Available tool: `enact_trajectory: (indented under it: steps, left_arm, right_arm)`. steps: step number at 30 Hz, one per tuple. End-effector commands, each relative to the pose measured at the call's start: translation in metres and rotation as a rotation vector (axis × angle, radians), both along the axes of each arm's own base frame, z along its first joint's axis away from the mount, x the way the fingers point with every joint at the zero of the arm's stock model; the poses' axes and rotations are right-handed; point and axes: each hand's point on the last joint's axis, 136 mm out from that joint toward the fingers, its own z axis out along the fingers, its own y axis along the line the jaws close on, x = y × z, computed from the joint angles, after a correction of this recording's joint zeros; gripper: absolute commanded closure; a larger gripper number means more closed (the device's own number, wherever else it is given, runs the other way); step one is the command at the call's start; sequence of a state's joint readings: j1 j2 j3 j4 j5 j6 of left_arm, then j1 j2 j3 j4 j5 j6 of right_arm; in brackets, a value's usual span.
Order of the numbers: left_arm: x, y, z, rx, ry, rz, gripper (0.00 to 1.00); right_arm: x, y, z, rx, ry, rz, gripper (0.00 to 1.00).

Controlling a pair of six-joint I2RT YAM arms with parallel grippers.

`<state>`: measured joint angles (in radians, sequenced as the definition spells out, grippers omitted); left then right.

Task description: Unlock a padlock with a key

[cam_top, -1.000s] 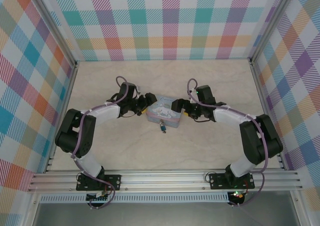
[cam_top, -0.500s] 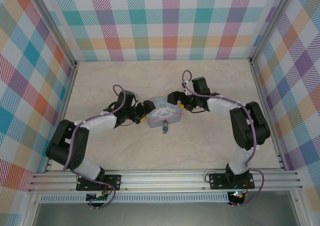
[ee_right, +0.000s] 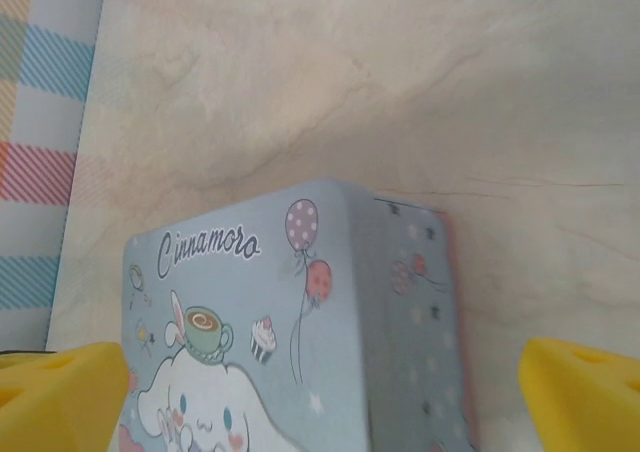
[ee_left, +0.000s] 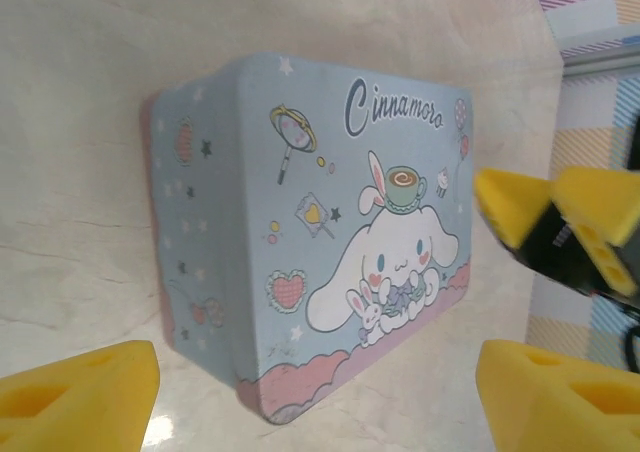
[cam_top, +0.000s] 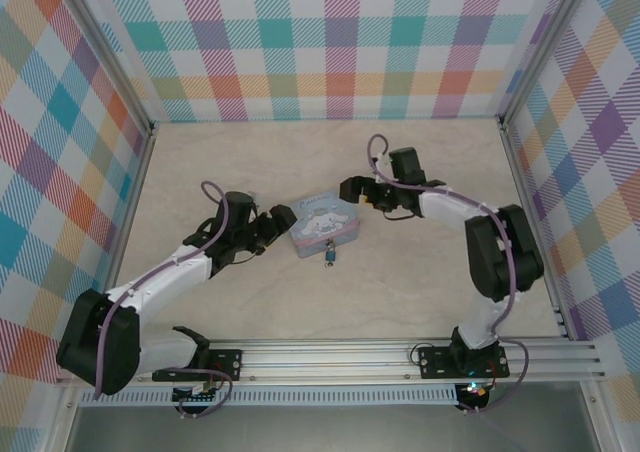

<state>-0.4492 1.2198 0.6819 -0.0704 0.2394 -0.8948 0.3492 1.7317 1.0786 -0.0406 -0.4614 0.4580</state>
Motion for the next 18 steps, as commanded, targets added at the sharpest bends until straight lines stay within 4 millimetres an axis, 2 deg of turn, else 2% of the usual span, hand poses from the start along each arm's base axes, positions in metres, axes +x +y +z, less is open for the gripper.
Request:
enact_trajectory:
  steps: [1,5,9,14,18]
  left_arm:
    - [0.004,0.014,0.022,0.084,-0.057,0.011,0.17]
    - [0.016,0.004,0.052,0.068,-0.127,-0.032,0.18]
    - [0.035,-0.020,0.074,0.005,-0.170,-0.102,0.19]
    - [0.057,-0.048,0.078,-0.047,-0.173,-0.175,0.20]
    - [0.073,-0.065,0.071,-0.059,-0.169,-0.221,0.20]
  right_arm:
    - [-0.018,-0.023,0.020,-0.039,-0.053,-0.042,0.00]
    - [-0.060,-0.031,0.021,0.056,0.001,-0.101,0.05]
    - [-0.097,-0.025,0.015,0.142,0.051,-0.123,0.12]
    - [-0.125,-0.010,0.002,0.170,0.072,-0.118,0.21]
    - [-0.136,0.003,-0.014,0.156,0.072,-0.132,0.29]
